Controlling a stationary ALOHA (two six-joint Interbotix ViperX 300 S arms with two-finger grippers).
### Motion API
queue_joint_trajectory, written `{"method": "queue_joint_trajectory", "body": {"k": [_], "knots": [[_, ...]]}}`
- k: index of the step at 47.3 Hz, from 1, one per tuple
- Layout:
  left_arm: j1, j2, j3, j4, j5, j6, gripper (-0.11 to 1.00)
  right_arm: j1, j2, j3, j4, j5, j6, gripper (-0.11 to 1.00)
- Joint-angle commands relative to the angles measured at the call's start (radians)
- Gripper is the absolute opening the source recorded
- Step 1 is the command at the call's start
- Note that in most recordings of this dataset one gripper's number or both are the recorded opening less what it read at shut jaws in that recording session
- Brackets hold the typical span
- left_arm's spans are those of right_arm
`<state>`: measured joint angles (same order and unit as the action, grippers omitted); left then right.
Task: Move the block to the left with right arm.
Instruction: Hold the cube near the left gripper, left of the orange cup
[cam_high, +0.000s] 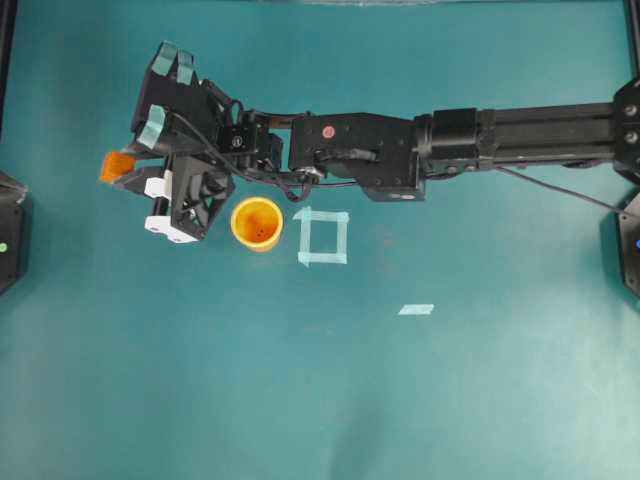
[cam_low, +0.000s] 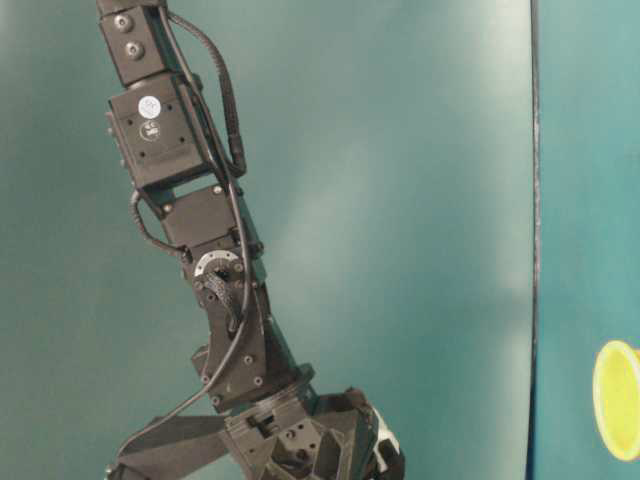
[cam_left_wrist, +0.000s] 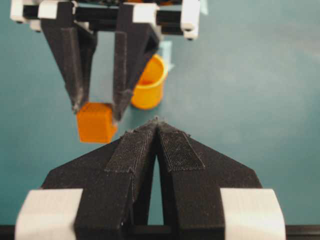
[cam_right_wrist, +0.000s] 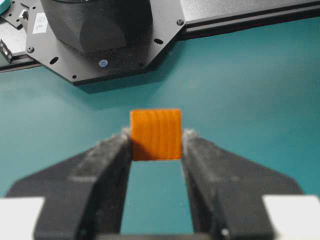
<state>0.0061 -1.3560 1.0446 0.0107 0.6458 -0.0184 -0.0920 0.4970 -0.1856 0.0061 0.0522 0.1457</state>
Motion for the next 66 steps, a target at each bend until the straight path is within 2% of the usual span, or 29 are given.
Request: {"method": "queue_joint_trajectory", "body": {"k": [1,36,66], "knots": [[0.0,0.008,-0.028,0.003,-0.005,0.0,0.0,0.002,-0.026,-0.028,0.002,-0.003,0.008,0.38],[0.0,0.008,-0.028,0.003,-0.005,-0.002,0.0,0.009,-0.026,-0.025,0.002,-0.003,0.008,0.38],[0.0,0.008,-0.028,0.003,-0.003,-0.003,0.0,0.06,-0.026,-0.018,0.002,0.035,0.008,0.38]]}}
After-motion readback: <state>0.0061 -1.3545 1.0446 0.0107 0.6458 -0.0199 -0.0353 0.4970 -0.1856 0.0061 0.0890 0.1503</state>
